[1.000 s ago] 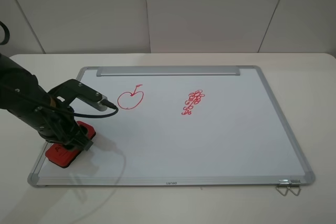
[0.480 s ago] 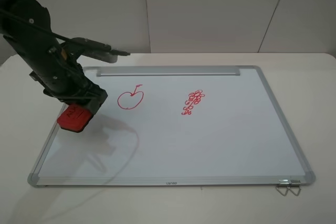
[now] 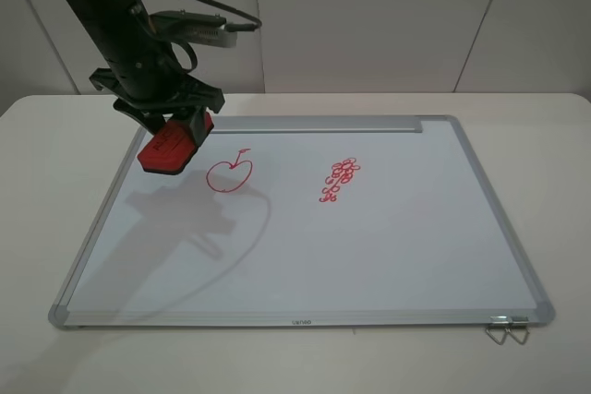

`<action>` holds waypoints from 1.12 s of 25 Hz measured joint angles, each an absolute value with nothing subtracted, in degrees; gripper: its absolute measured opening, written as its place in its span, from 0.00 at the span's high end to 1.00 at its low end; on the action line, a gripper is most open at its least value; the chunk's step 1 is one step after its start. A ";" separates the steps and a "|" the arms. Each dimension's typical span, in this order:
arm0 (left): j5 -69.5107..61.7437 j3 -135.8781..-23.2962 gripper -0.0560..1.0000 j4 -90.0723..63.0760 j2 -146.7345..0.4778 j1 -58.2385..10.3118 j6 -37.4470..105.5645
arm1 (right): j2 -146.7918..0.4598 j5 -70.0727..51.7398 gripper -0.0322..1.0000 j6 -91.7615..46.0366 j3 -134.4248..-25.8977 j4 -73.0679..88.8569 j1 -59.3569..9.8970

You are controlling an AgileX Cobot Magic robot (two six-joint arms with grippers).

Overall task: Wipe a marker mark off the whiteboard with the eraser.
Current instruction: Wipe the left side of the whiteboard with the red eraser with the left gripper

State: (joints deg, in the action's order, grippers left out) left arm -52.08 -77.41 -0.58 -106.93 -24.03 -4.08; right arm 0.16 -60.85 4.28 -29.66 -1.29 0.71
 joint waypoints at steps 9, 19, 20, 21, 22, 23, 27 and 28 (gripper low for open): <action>-54.97 -77.92 0.41 -0.58 -107.06 -24.12 0.00 | 0.16 -60.85 0.27 4.28 -29.66 -1.29 0.71; -57.17 -78.21 0.41 0.00 -107.69 -24.12 4.64 | 0.16 -60.85 0.27 4.28 -29.66 -1.29 0.71; -56.87 -78.45 0.41 0.33 -108.28 -24.12 4.91 | 0.16 -60.85 0.27 4.28 -29.66 -1.29 0.71; -56.65 -78.64 0.41 0.47 -108.97 -24.12 5.22 | 0.16 -60.85 0.27 4.28 -29.66 -1.29 0.71; -56.33 -78.87 0.41 0.55 -109.86 -24.12 5.72 | 0.16 -60.85 0.27 4.28 -29.66 -1.29 0.71; -56.07 -79.17 0.41 0.66 -110.73 -24.12 5.97 | 0.16 -60.85 0.27 4.28 -29.66 -1.29 0.71; -53.80 -81.11 0.41 0.73 -114.12 -24.12 6.20 | 0.16 -60.85 0.27 4.28 -29.66 -1.29 0.71; -53.47 -81.80 0.41 0.67 -114.99 -24.12 6.20 | 0.16 -60.85 0.27 4.28 -29.66 -1.29 0.71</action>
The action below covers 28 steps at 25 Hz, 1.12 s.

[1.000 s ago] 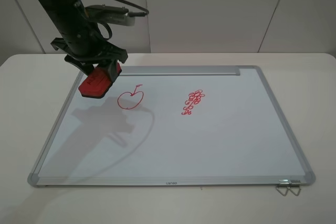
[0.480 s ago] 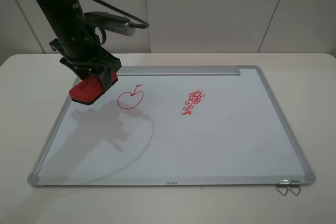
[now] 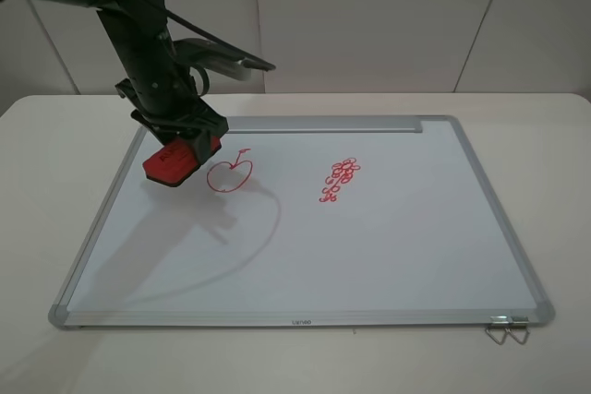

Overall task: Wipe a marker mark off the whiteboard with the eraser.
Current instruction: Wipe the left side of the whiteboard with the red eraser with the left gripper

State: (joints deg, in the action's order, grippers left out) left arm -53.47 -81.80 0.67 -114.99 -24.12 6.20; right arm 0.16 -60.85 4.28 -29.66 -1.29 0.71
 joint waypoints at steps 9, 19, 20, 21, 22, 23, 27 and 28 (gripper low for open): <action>-53.30 -87.16 0.41 0.60 -121.39 -24.12 6.25 | 0.16 -60.85 0.27 4.28 -29.66 -1.29 0.71; -52.53 -88.05 0.41 0.71 -125.26 -23.85 7.37 | 0.16 -60.85 0.27 4.28 -29.66 -1.29 0.71; -51.90 -88.07 0.41 0.71 -125.40 -23.80 7.43 | 0.16 -60.85 0.27 4.28 -29.66 -1.29 0.71; -51.49 -88.21 0.41 0.71 -125.61 -23.79 7.48 | 0.16 -60.85 0.27 4.28 -29.66 -1.29 0.71; -51.19 -88.22 0.41 0.71 -125.85 -23.69 7.48 | 0.16 -60.85 0.27 4.28 -29.66 -1.29 0.71; -50.78 -88.22 0.41 0.71 -126.09 -23.56 7.48 | 0.16 -60.85 0.27 4.28 -29.66 -1.29 0.71; -50.39 -88.22 0.41 0.71 -127.64 -23.48 7.48 | 0.16 -60.85 0.27 4.28 -29.66 -1.29 0.71; -50.39 -88.27 0.41 0.71 -127.88 -23.48 7.55 | 0.16 -60.85 0.27 4.28 -29.66 -1.29 0.71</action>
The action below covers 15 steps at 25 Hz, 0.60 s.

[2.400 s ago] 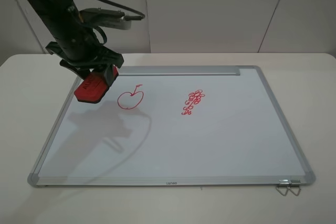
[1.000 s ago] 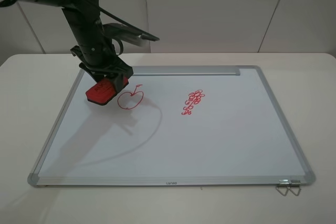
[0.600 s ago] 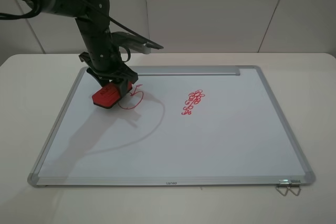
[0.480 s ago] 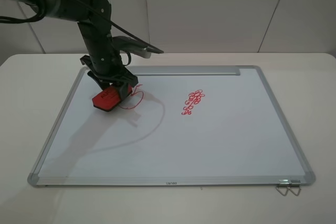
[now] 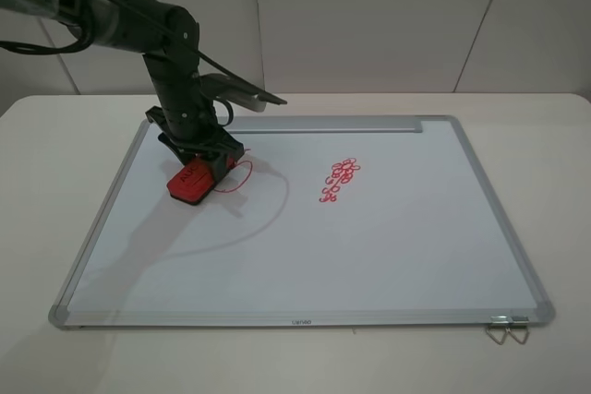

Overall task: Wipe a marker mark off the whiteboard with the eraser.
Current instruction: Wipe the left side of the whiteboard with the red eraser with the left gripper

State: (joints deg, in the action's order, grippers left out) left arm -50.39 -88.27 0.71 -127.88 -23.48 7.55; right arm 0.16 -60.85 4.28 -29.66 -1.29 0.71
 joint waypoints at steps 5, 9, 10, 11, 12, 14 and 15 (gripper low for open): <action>-50.35 -88.52 0.41 0.76 -128.03 -23.48 7.69 | 0.16 -60.85 0.27 4.28 -29.66 -1.29 0.71; -49.04 -88.52 0.41 0.76 -128.10 -23.48 7.69 | 0.16 -60.85 0.27 4.28 -29.66 -1.29 0.71; -48.75 -88.52 0.41 0.76 -128.11 -23.48 7.69 | 0.16 -60.85 0.27 4.28 -29.66 -1.29 0.71; -48.75 -88.52 0.41 0.70 -128.11 -23.48 7.69 | 0.16 -60.85 0.27 4.28 -29.66 -1.29 0.71; -48.75 -88.52 0.41 0.70 -128.22 -23.48 7.69 | 0.16 -60.85 0.27 4.28 -29.66 -1.29 0.71; -48.75 -88.59 0.41 0.64 -128.52 -23.48 7.69 | 0.16 -60.85 0.27 4.28 -29.66 -1.29 0.71; -48.82 -88.72 0.41 0.59 -128.74 -23.48 7.69 | 0.16 -60.85 0.27 4.28 -29.66 -1.29 0.71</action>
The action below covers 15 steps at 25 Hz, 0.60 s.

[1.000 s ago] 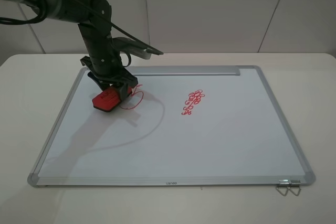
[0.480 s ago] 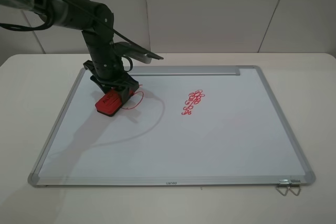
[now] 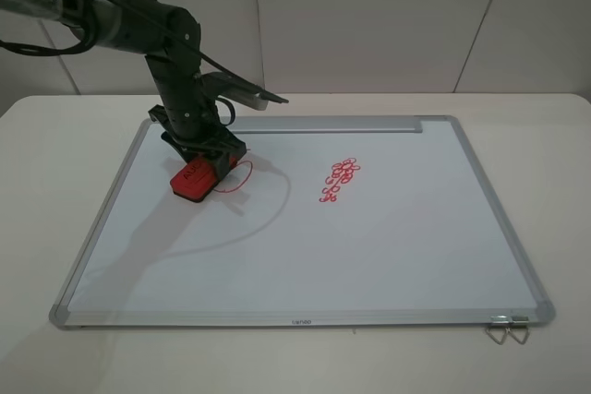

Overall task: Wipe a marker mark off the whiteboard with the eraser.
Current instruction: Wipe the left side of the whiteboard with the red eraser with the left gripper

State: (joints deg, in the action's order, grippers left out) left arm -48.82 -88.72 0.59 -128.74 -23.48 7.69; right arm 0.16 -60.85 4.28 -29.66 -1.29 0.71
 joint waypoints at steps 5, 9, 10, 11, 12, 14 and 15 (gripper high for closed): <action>-48.95 -88.90 0.41 0.52 -128.89 -23.48 7.69 | 0.16 -60.85 0.27 4.28 -29.66 -1.29 0.71; -48.64 -88.90 0.41 0.49 -128.89 -23.48 7.69 | 0.16 -60.85 0.27 4.28 -29.66 -1.29 0.71; -48.08 -88.90 0.41 0.49 -128.96 -23.48 7.69 | 0.16 -60.85 0.27 4.28 -29.66 -1.29 0.71; -48.02 -88.96 0.41 0.49 -129.02 -23.48 7.69 | 0.16 -60.85 0.27 4.28 -29.66 -1.29 0.71; -48.02 -89.01 0.41 0.42 -129.18 -23.48 7.69 | 0.16 -60.85 0.27 4.28 -29.66 -1.29 0.71; -48.14 -89.20 0.41 0.36 -129.51 -23.48 7.69 | 0.16 -60.85 0.27 4.28 -29.66 -1.29 0.71; -48.15 -89.20 0.41 0.39 -129.77 -23.57 7.69 | 0.16 -60.85 0.27 4.28 -29.66 -1.29 0.71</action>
